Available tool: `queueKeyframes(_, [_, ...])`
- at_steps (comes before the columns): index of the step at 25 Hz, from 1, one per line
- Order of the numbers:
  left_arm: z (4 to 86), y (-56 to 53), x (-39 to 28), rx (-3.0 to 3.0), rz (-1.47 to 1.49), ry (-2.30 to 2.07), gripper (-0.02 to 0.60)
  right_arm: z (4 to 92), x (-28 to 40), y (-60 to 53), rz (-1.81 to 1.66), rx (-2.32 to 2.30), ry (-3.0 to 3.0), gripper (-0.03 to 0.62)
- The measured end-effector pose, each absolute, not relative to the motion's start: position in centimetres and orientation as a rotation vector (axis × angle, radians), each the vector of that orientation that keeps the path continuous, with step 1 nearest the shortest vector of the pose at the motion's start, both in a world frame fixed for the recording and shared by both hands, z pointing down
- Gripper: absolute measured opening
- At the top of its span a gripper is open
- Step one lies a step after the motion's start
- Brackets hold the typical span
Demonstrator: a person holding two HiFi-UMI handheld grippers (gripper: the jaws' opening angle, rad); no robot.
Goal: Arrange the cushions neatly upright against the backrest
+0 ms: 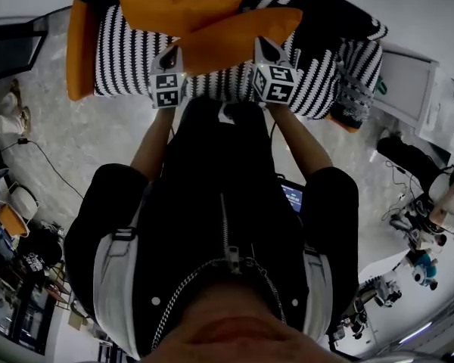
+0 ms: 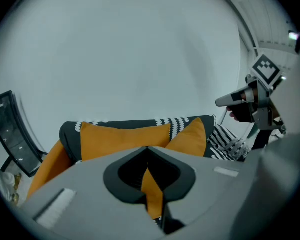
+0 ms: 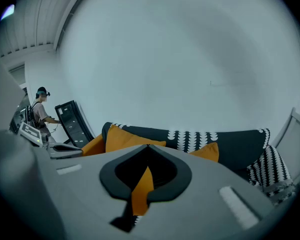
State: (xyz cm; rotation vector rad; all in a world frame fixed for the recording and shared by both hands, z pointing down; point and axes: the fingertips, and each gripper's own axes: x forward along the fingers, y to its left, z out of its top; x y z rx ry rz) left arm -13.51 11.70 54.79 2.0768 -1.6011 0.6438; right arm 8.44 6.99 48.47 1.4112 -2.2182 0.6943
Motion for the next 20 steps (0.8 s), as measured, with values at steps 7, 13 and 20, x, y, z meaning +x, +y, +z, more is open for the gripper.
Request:
queueKeyframes(7, [56.7,12.6,-16.9,1.907,0.661,-1.729,0.011,50.5,8.8,4.4,0.750,1.343,-2.212,0.003])
queueKeyframes(13, [59.5,13.5,-18.8,1.757,0.659,-1.786,0.096,51.3,9.0,1.9,0.751,1.294,-2.217,0.003])
queueKeyframes(20, [62.5,13.1,-18.5,1.656,0.630,-1.791,0.153,52.5,9.6,0.4,0.658,1.204,-2.222,0.003])
